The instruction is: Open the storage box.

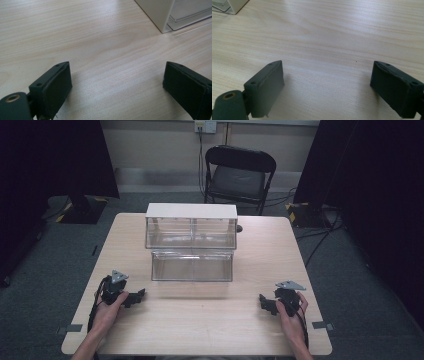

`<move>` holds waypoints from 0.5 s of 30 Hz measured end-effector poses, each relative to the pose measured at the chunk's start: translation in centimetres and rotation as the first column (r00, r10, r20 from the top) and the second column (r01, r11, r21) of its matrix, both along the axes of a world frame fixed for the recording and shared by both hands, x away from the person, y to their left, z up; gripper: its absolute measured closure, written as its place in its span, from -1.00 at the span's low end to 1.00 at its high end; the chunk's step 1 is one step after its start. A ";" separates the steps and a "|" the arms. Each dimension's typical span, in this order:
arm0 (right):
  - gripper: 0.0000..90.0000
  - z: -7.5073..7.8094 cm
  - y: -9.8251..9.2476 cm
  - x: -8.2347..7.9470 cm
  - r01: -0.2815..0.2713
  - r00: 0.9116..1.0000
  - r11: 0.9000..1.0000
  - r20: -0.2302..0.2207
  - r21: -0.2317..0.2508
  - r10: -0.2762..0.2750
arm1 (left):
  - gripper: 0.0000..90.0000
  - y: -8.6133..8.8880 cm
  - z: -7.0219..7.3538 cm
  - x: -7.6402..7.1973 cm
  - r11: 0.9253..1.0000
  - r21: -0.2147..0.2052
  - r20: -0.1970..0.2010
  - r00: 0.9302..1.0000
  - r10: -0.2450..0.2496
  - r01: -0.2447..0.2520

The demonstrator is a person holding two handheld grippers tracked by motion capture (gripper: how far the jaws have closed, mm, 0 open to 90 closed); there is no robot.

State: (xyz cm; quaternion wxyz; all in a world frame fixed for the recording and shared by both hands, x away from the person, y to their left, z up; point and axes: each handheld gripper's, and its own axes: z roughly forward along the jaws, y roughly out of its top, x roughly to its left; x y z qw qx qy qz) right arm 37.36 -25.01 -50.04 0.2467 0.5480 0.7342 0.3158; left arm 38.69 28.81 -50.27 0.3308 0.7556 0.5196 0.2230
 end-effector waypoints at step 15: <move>-0.75 0.1 0.0 0.0 -0.001 1.000 1.000 -0.008 -0.003 0.001 | -0.83 0.0 0.0 0.0 1.000 0.000 0.000 1.000 0.000 0.000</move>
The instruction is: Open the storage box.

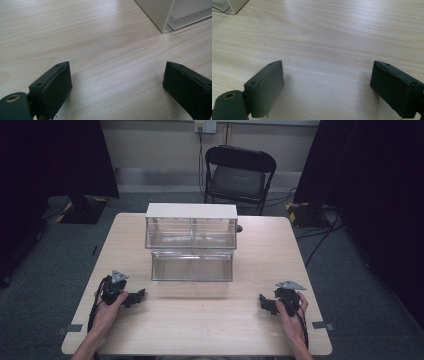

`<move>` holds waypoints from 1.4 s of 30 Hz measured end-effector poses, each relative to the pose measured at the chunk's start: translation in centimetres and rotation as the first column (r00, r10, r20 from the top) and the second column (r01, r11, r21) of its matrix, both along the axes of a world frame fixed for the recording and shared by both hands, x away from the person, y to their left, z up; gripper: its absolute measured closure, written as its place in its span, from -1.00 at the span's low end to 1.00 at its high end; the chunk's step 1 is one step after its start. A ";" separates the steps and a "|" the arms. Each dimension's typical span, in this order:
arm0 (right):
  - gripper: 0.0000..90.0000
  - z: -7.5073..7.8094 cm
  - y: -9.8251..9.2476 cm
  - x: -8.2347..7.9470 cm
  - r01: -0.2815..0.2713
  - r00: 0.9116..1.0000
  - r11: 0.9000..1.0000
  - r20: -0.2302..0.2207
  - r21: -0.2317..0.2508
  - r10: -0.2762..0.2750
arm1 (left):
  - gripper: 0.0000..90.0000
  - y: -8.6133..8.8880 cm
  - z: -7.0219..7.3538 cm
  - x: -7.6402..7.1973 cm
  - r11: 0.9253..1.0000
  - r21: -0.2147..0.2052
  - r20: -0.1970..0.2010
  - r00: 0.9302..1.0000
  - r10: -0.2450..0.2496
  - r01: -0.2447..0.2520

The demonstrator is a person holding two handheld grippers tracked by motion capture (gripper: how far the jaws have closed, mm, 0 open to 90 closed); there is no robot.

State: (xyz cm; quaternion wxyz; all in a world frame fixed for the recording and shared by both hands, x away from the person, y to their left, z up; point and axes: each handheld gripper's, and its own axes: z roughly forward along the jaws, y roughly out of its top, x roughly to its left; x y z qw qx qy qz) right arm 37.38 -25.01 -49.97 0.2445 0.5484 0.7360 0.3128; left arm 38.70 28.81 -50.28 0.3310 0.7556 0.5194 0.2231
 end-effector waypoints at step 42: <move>-0.68 4.0 3.0 -0.8 -0.143 0.985 0.985 0.107 0.101 0.132 | -0.83 0.0 0.0 0.0 1.000 0.000 0.000 1.000 0.000 0.000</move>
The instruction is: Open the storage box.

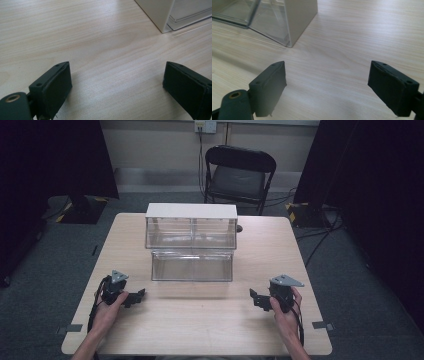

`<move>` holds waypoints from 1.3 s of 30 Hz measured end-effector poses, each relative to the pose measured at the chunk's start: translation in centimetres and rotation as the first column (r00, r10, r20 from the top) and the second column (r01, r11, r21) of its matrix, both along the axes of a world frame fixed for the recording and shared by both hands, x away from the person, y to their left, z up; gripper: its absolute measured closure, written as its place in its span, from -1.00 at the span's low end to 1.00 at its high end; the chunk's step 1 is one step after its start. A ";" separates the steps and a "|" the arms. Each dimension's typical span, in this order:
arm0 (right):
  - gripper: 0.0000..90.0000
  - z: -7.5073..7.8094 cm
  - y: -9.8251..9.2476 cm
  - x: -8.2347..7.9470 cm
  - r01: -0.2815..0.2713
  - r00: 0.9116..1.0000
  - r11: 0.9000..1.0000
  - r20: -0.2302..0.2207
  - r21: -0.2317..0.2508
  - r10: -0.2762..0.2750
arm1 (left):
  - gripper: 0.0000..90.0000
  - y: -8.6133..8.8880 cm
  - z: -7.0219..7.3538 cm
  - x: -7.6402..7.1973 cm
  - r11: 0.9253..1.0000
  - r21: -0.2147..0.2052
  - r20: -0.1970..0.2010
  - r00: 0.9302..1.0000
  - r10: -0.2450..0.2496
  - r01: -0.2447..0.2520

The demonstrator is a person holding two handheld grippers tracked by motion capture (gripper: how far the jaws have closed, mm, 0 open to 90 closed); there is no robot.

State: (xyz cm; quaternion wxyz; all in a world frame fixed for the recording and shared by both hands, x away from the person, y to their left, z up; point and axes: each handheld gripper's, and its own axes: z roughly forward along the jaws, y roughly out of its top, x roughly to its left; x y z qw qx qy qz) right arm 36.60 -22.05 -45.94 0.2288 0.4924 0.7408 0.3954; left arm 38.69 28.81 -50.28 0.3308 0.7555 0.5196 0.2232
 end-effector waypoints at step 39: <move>-0.68 2.5 8.1 2.1 -0.198 0.980 0.980 0.019 -0.003 0.198 | -0.83 0.0 0.0 0.0 1.000 -0.001 0.000 1.000 0.000 0.000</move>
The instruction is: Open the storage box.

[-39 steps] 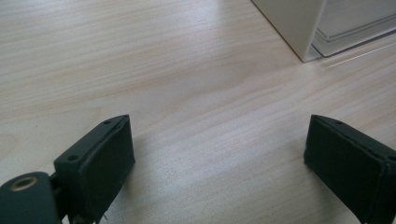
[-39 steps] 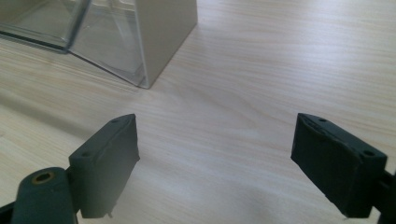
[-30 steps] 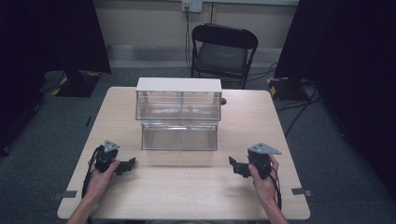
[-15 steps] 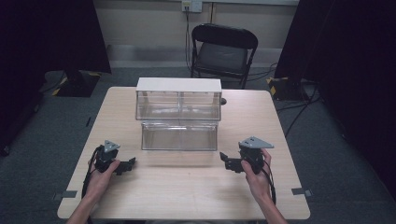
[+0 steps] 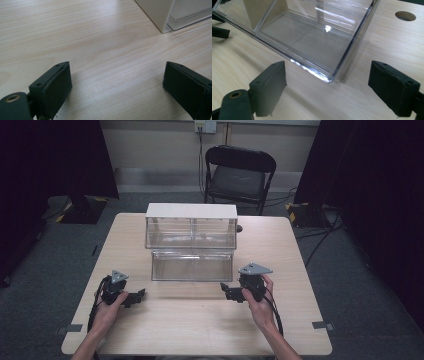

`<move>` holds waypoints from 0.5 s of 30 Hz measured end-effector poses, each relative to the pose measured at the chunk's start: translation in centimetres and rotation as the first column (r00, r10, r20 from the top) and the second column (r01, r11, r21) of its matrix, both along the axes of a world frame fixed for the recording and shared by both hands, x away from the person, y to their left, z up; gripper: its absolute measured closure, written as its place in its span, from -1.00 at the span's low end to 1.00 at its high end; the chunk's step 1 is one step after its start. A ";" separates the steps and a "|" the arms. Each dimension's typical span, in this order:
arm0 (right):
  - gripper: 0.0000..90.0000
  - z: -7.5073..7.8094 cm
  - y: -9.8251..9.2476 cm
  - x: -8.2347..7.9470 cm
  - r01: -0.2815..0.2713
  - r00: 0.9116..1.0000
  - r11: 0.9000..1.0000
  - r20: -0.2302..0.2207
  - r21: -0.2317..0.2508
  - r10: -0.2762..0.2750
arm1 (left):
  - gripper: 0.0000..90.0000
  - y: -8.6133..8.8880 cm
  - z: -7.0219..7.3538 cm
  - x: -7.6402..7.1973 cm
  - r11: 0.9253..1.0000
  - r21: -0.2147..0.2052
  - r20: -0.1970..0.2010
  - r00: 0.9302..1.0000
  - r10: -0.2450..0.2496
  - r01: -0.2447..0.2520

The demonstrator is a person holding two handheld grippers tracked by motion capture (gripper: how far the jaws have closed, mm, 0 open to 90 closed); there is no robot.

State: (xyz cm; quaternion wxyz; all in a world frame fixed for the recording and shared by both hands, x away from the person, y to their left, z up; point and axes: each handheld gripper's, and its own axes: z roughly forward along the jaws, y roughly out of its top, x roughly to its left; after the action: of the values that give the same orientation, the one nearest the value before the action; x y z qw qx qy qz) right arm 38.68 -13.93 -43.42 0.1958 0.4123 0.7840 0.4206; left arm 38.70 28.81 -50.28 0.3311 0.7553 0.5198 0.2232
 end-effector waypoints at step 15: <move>-0.68 -2.3 2.3 2.0 -0.009 0.998 1.000 -0.057 -0.024 0.008 | -0.83 0.0 0.0 0.0 1.000 0.000 0.000 1.000 -0.001 0.001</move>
State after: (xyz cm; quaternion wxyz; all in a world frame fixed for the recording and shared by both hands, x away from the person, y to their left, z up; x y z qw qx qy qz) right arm 40.66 -11.61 -45.68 0.1765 0.4184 0.7961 0.3999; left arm 38.70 28.81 -50.28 0.3310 0.7555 0.5196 0.2229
